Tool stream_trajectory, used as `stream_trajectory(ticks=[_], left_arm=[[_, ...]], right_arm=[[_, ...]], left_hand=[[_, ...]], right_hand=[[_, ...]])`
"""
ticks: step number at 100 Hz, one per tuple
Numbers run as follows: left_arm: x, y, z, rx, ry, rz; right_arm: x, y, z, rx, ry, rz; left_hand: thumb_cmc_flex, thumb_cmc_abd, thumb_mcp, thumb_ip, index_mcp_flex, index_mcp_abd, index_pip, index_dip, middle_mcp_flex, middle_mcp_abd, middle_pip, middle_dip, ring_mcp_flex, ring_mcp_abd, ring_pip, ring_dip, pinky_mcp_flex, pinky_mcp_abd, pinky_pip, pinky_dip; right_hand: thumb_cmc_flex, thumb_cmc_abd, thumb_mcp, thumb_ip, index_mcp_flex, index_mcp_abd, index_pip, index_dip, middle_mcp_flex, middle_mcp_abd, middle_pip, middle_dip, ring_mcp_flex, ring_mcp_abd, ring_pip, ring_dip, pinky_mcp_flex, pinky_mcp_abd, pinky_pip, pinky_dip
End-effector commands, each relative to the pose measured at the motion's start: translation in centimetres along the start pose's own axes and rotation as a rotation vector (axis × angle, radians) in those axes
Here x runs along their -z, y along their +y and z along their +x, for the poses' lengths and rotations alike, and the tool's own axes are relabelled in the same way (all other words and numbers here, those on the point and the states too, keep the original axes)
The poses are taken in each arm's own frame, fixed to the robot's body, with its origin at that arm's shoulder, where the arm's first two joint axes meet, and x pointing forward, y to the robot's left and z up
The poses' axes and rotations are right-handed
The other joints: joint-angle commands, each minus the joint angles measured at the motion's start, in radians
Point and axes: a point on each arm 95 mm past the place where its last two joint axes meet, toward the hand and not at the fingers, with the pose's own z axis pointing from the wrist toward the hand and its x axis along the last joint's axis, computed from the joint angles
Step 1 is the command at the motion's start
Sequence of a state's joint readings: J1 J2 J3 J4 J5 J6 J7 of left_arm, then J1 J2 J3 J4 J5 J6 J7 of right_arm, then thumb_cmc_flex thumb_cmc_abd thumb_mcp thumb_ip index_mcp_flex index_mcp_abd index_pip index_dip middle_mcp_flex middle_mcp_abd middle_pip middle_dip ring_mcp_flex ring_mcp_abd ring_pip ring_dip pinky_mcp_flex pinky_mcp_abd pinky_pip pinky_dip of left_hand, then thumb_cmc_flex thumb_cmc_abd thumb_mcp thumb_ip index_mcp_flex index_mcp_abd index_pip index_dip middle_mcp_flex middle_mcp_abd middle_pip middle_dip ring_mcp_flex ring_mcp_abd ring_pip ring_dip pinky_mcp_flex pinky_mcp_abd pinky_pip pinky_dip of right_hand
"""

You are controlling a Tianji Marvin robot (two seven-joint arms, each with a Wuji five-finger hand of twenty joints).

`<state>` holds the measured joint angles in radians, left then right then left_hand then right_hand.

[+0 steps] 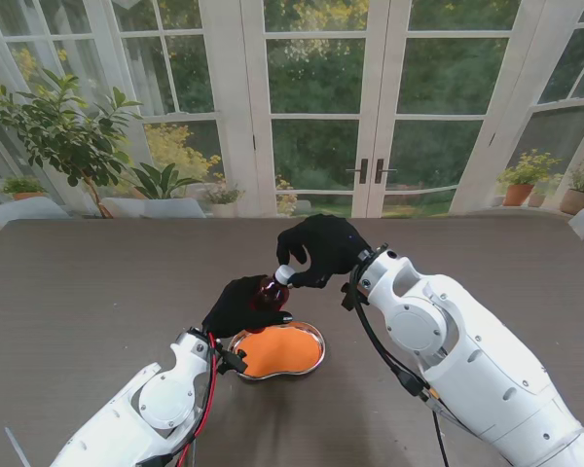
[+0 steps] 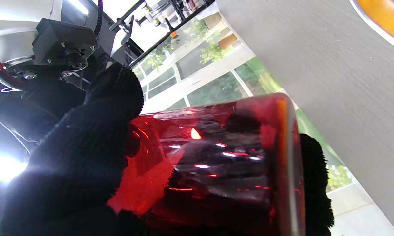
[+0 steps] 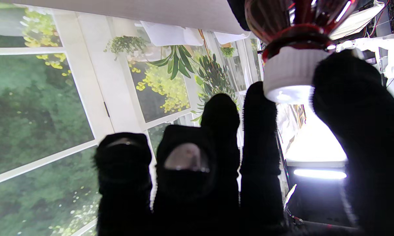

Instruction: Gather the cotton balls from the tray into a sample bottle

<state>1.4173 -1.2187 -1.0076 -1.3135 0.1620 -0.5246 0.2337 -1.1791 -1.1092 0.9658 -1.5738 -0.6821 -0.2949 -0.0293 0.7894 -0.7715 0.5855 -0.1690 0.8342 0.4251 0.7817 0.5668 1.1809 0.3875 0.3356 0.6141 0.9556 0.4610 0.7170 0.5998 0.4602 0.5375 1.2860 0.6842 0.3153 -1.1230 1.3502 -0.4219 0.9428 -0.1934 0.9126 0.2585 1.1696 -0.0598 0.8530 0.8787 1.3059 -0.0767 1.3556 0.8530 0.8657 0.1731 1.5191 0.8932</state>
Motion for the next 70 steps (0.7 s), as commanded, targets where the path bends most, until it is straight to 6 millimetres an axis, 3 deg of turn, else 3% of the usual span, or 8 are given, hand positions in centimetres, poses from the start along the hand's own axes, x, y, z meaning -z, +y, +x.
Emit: stream_trajectory(ticks=[1, 44, 54, 59, 61, 70], left_arm=[[-0.16, 0.27, 0.24, 0.007, 0.005, -0.018], [-0.15, 0.26, 0.21, 0.009, 0.003, -0.021], [-0.15, 0.25, 0.22, 0.010, 0.003, -0.021], [-0.15, 0.24, 0.21, 0.009, 0.003, -0.021], [-0.15, 0.23, 0.20, 0.009, 0.003, -0.021], [-0.13, 0.22, 0.19, 0.010, 0.002, -0.021]], right_arm=[[-0.04, -0.49, 0.30, -0.007, 0.001, 0.023], [-0.05, -0.58, 0.49, -0.011, -0.023, 0.042], [-0.14, -0.64, 0.59, -0.009, -0.030, 0.047], [-0.18, -0.68, 0.65, -0.007, -0.033, 0.050], [-0.20, -0.69, 0.68, -0.006, -0.035, 0.052], [-0.27, -0.81, 0.75, -0.005, -0.044, 0.060]], left_hand=[[0.155, 0.241, 0.129, 0.008, 0.127, -0.208, 0.062, 0.016, 0.049, -0.076, 0.003, -0.008, -0.009, 0.038, 0.016, 0.012, -0.045, -0.014, -0.005, 0.004], [0.159, 0.242, 0.127, 0.009, 0.127, -0.206, 0.061, 0.018, 0.048, -0.074, 0.002, -0.008, -0.009, 0.036, 0.016, 0.012, -0.044, -0.013, -0.003, 0.004], [0.158, 0.242, 0.126, 0.009, 0.126, -0.208, 0.061, 0.018, 0.049, -0.075, 0.003, -0.008, -0.009, 0.037, 0.016, 0.012, -0.044, -0.013, -0.004, 0.004], [0.158, 0.242, 0.126, 0.009, 0.127, -0.208, 0.061, 0.019, 0.048, -0.073, 0.002, -0.008, -0.008, 0.037, 0.017, 0.012, -0.044, -0.013, -0.004, 0.005], [0.158, 0.242, 0.126, 0.009, 0.126, -0.208, 0.061, 0.018, 0.048, -0.074, 0.002, -0.008, -0.008, 0.037, 0.017, 0.012, -0.044, -0.013, -0.003, 0.005], [0.157, 0.242, 0.126, 0.009, 0.127, -0.208, 0.061, 0.018, 0.049, -0.073, 0.003, -0.008, -0.008, 0.038, 0.017, 0.012, -0.044, -0.014, -0.003, 0.005]], right_hand=[[0.010, 0.025, -0.002, -0.025, 0.056, -0.005, 0.081, -0.012, 0.036, -0.022, 0.015, 0.009, 0.015, -0.017, 0.048, 0.022, 0.013, 0.017, 0.055, 0.014], [-0.075, 0.227, -0.088, 0.042, 0.193, 0.070, 0.067, 0.015, 0.153, -0.006, 0.020, 0.003, 0.013, -0.005, 0.149, 0.056, 0.051, 0.044, 0.090, 0.019], [-0.111, 0.312, -0.118, 0.126, 0.247, 0.091, 0.037, 0.060, 0.195, 0.002, 0.015, 0.009, 0.012, -0.007, 0.180, 0.066, 0.067, 0.051, 0.104, 0.020], [-0.130, 0.356, -0.133, 0.188, 0.279, 0.098, 0.006, 0.135, 0.217, 0.007, 0.014, 0.016, 0.013, -0.002, 0.193, 0.071, 0.074, 0.054, 0.111, 0.018], [-0.141, 0.387, -0.145, 0.217, 0.299, 0.102, -0.017, 0.204, 0.233, 0.009, 0.014, 0.018, 0.012, 0.001, 0.203, 0.074, 0.079, 0.055, 0.115, 0.017], [-0.162, 0.448, -0.174, 0.221, 0.334, 0.105, -0.012, 0.226, 0.267, 0.018, 0.016, 0.018, 0.012, 0.006, 0.221, 0.081, 0.090, 0.064, 0.123, 0.019]])
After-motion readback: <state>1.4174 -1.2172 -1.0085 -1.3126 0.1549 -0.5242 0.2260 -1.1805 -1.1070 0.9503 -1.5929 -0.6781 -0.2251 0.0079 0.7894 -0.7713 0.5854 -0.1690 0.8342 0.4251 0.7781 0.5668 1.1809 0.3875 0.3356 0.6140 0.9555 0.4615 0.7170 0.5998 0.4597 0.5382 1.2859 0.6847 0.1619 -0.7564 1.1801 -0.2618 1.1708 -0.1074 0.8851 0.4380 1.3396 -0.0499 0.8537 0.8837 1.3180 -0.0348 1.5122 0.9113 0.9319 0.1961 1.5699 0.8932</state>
